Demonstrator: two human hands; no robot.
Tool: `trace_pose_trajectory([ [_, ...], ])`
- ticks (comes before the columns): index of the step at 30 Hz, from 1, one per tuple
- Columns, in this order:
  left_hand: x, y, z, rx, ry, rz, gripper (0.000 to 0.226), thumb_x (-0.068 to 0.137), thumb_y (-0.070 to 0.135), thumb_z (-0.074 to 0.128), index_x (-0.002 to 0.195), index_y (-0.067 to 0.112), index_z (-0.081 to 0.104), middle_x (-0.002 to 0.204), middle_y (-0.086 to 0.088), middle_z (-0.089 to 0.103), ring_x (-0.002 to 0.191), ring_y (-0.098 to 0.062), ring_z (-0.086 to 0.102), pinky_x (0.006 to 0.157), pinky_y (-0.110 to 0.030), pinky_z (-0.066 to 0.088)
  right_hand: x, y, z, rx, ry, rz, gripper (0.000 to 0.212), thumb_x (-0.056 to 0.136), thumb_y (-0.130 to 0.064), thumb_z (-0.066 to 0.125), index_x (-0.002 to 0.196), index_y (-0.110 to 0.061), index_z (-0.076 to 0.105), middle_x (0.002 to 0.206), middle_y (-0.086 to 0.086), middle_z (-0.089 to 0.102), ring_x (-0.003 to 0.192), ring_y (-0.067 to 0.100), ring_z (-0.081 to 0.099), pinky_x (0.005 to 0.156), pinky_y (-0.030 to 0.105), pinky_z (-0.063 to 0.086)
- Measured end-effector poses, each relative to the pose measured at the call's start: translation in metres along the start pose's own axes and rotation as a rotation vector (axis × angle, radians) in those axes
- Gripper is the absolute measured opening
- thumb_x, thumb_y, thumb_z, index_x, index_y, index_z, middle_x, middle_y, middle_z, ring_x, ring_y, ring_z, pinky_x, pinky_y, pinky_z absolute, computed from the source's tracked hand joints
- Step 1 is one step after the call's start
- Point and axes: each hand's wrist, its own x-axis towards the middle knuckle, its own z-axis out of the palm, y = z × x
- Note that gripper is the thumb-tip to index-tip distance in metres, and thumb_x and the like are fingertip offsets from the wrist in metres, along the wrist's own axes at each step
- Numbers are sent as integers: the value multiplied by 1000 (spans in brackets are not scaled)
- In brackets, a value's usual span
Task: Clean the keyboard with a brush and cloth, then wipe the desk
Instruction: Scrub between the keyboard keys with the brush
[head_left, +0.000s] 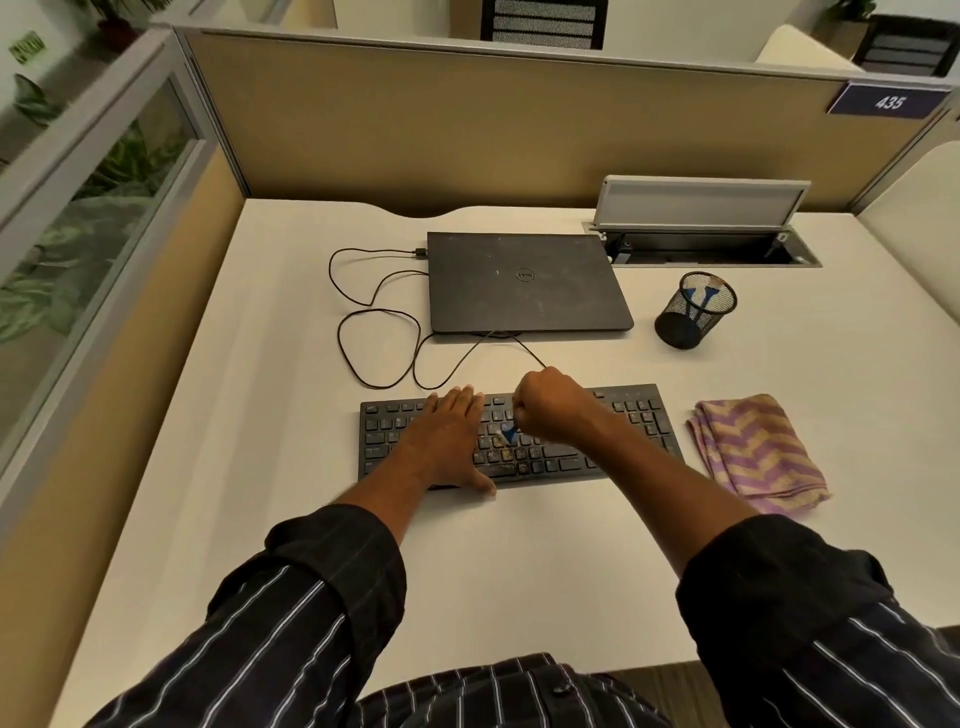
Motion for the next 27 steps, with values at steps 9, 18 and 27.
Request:
trace_pose_trajectory([
  [9, -5, -7, -1, 15, 7, 0, 136, 68, 79, 70, 160, 9, -3, 168, -12, -2, 155, -28, -2, 126, -47, 3, 4, -2, -4, 15, 27, 4, 19, 90, -7, 54, 87, -2, 72, 84, 10, 71, 73, 21, 66, 68, 31, 55],
  [18, -8, -14, 2, 24, 10, -11, 138, 67, 81, 68, 160, 8, -2, 168, -13, -1, 155, -28, -2, 126, -47, 3, 8, -13, -1, 41, 86, -40, 21, 91, -7, 53, 94, -4, 74, 88, 10, 72, 73, 19, 65, 66, 28, 54],
  [27, -11, -22, 6, 2, 36, -21, 139, 64, 82, 70, 160, 8, 1, 168, -12, 1, 155, -27, -1, 126, -47, 3, 14, -20, 3, -18, 77, -27, 18, 87, -9, 54, 83, -5, 71, 80, 10, 69, 70, 22, 65, 70, 40, 59],
])
